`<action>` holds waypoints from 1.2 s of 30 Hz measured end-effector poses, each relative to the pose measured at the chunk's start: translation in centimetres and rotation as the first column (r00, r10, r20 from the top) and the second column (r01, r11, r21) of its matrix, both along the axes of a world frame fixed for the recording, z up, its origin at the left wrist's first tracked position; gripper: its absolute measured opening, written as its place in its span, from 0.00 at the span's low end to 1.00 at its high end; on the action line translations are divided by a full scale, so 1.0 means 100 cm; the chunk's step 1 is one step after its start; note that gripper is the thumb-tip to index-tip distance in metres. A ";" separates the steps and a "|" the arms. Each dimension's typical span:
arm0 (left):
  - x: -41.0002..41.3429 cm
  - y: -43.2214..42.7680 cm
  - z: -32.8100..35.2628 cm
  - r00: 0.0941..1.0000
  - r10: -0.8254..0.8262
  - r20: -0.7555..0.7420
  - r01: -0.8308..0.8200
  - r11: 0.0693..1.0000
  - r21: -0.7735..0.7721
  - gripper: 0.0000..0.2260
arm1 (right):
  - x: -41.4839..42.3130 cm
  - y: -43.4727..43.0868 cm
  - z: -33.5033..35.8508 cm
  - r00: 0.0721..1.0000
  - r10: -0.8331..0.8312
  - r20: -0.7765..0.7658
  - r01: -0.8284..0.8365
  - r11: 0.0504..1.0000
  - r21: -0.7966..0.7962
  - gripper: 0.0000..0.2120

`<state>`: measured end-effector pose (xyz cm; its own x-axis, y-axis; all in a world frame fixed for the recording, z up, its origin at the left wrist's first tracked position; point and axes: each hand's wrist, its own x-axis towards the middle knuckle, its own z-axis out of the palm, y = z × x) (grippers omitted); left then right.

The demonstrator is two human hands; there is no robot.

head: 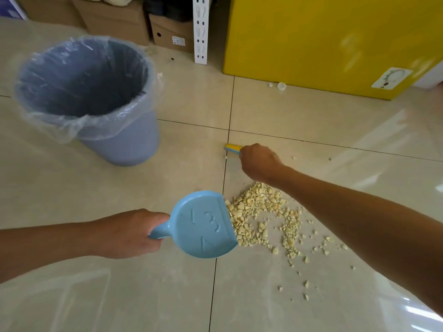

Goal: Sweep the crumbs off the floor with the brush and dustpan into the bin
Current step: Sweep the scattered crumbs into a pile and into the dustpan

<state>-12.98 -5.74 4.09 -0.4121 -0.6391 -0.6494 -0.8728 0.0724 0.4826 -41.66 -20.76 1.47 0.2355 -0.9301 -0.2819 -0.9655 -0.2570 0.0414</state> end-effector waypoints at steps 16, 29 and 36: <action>-0.010 -0.008 0.004 0.999 -0.045 0.005 0.044 0.998 0.040 0.04 | -0.112 0.029 0.063 0.985 0.073 0.157 -0.098 0.982 0.160 0.14; -0.029 -0.004 0.005 0.986 0.152 -0.064 -0.148 0.987 0.057 0.03 | -0.122 0.003 0.008 0.975 -0.138 -0.175 0.153 0.985 0.074 0.12; -0.055 -0.015 0.003 0.987 0.145 -0.069 -0.146 0.989 -0.013 0.02 | -0.049 0.064 0.024 0.975 0.193 -0.108 -0.170 0.966 0.193 0.11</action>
